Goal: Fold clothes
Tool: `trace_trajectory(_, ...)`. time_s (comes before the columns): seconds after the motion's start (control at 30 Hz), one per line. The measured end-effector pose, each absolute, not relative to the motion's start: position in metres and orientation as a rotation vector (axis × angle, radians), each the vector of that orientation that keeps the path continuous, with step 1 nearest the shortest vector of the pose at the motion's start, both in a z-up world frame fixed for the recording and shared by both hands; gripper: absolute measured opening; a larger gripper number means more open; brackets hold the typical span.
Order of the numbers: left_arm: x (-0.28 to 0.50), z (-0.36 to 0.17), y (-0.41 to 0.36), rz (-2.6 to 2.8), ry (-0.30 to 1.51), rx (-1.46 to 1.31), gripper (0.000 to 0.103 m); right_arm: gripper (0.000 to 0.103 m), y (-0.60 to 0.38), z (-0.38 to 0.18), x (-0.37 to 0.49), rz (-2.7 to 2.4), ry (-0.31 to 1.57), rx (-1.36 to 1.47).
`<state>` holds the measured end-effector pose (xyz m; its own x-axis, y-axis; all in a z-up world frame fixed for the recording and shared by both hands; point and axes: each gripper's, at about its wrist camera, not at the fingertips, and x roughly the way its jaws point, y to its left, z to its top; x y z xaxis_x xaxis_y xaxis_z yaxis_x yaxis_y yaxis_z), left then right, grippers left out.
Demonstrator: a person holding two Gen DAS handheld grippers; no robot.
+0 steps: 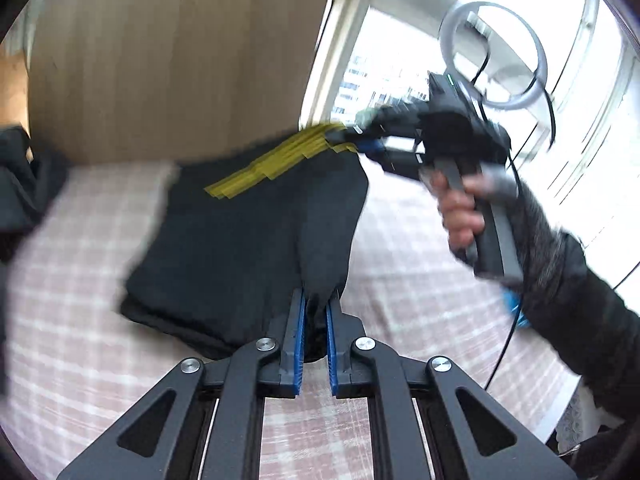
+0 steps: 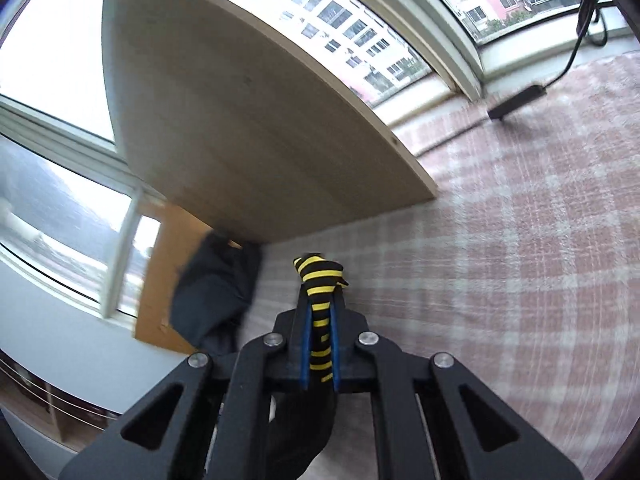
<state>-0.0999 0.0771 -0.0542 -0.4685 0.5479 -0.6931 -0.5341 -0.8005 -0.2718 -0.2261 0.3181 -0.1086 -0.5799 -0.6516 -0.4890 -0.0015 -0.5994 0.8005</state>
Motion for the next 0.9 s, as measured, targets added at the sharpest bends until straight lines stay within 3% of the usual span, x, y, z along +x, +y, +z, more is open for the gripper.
trace_trajectory(0.27, -0.089, 0.032, 0.041, 2.173, -0.076, -0.864, 0.008, 0.006, 0.344, -0.002, -0.136, -2.319, -1.276, 0.854)
trace_trajectory(0.47, -0.049, 0.072, 0.078, 1.959, 0.008, -0.713, 0.008, 0.006, 0.388, 0.062, -0.004, -2.537, -1.383, 0.612)
trace_trajectory(0.67, -0.004, 0.083, 0.153, 1.745, 0.121, -0.659, 0.008, 0.006, 0.443, 0.086, 0.137, -2.836, -1.424, 0.571)
trace_trajectory(0.9, 0.052, 0.087, 0.25, 1.54, 0.192, -0.675, 0.008, 0.006, 0.501, 0.087, 0.239, -3.084, -1.41, 0.664)
